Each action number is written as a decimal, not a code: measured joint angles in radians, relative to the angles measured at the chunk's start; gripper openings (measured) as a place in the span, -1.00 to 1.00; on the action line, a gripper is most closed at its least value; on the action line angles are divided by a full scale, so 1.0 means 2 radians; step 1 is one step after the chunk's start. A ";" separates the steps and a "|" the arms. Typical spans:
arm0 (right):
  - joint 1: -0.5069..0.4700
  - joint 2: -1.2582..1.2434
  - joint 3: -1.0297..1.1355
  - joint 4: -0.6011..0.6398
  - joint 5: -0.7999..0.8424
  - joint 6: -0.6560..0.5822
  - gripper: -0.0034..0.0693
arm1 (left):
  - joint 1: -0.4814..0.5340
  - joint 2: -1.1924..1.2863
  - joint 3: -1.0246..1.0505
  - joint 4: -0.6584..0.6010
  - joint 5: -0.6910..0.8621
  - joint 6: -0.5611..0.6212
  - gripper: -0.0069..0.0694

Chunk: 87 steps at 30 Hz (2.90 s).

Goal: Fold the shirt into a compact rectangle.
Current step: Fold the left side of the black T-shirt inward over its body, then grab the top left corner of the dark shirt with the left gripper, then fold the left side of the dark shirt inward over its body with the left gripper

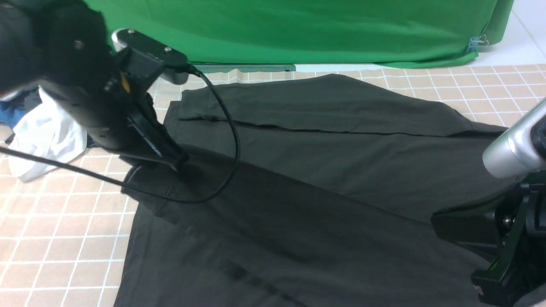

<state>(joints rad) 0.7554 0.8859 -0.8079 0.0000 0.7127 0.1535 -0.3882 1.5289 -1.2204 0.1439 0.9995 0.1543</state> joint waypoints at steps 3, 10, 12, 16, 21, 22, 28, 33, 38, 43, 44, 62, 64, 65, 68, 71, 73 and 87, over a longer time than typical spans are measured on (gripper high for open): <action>0.000 0.000 0.000 0.000 0.000 0.000 -0.79 | 0.000 0.021 -0.004 0.020 -0.020 -0.007 -0.73; 0.000 0.000 0.000 0.000 0.000 0.001 -0.78 | 0.000 0.069 -0.004 0.072 -0.040 -0.052 -0.73; 0.000 0.000 0.000 0.000 0.000 0.001 -0.78 | 0.000 0.083 -0.004 0.078 -0.042 -0.063 -0.72; 0.000 0.000 0.000 0.000 0.000 0.001 -0.78 | 0.000 0.103 -0.004 0.080 -0.043 -0.077 -0.65; 0.000 0.000 0.000 0.000 0.000 0.001 -0.76 | 0.000 0.115 -0.006 0.107 -0.068 -0.102 -0.22; 0.000 0.000 0.000 0.000 0.000 0.001 -0.76 | 0.000 0.115 -0.007 0.112 -0.071 -0.114 -0.16; 0.000 0.000 0.000 0.000 0.000 0.001 -0.74 | 0.058 0.132 -0.089 0.051 -0.071 -0.216 -0.02; 0.000 0.000 0.000 0.000 0.000 0.001 -0.72 | 0.118 0.186 -0.173 -0.114 -0.073 -0.152 -0.12; 0.000 0.000 0.000 0.000 0.000 0.001 -0.71 | 0.131 0.266 -0.253 -0.146 -0.076 -0.131 -0.10; 0.000 0.000 0.000 0.000 0.000 0.001 -0.71 | 0.131 0.337 -0.319 -0.142 -0.095 -0.126 0.09; 0.000 0.000 0.000 0.000 0.000 0.001 -0.71 | 0.131 0.348 -0.325 -0.140 -0.099 -0.126 0.12; 0.000 0.000 0.000 0.000 0.000 0.001 -0.71 | 0.131 0.412 -0.343 -0.159 -0.157 -0.045 0.03; 0.000 0.000 0.000 0.000 0.000 0.001 -0.71 | 0.131 0.413 -0.343 -0.159 -0.157 -0.040 -0.17; 0.000 0.000 0.000 0.000 0.000 0.001 -0.71 | 0.131 0.413 -0.343 -0.159 -0.157 -0.038 -0.28; 0.000 0.000 0.000 0.000 0.000 0.001 -0.71 | 0.131 0.413 -0.343 -0.159 -0.156 -0.037 -0.63; 0.000 0.000 0.000 0.000 0.000 0.001 -0.71 | 0.131 0.409 -0.343 -0.159 -0.145 -0.037 -0.73; 0.000 0.000 0.000 0.000 0.000 0.001 -0.71 | 0.131 0.400 -0.343 -0.159 -0.127 -0.037 -0.73; 0.000 0.000 0.000 -0.004 0.000 -0.001 -0.71 | 0.129 0.281 -0.343 -0.176 0.062 -0.030 -0.73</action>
<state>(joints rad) 0.7554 0.8859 -0.8079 -0.0071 0.7127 0.1519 -0.1299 2.0918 -1.9072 -0.2072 1.1244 0.0951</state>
